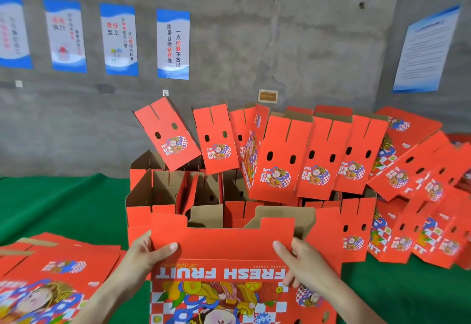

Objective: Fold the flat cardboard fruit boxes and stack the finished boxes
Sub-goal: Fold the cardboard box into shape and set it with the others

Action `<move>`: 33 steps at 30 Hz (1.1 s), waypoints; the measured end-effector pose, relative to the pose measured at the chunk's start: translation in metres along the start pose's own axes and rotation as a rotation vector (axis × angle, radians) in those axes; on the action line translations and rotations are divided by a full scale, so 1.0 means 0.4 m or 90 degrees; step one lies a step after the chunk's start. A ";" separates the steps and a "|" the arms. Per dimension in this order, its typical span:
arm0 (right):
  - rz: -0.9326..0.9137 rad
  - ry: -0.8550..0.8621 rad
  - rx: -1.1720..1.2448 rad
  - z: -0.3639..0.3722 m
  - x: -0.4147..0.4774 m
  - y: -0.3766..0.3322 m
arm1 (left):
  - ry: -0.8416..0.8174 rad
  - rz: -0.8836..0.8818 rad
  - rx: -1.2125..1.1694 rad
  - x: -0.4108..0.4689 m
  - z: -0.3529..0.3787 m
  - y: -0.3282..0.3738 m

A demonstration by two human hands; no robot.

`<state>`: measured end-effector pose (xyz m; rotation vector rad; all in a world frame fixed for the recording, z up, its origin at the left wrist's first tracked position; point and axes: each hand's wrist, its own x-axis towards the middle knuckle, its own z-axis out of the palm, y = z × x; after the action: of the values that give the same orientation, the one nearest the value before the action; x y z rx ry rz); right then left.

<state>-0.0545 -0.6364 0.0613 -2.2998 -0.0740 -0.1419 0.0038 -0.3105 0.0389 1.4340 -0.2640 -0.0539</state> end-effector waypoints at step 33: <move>-0.050 0.210 0.053 -0.096 -0.001 0.032 | -0.125 -0.122 0.738 0.036 0.085 0.182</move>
<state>-0.0567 -0.6733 0.0774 -2.1624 -0.0011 -0.5463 0.0018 -0.3363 0.1163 2.6134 -0.3369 -0.2248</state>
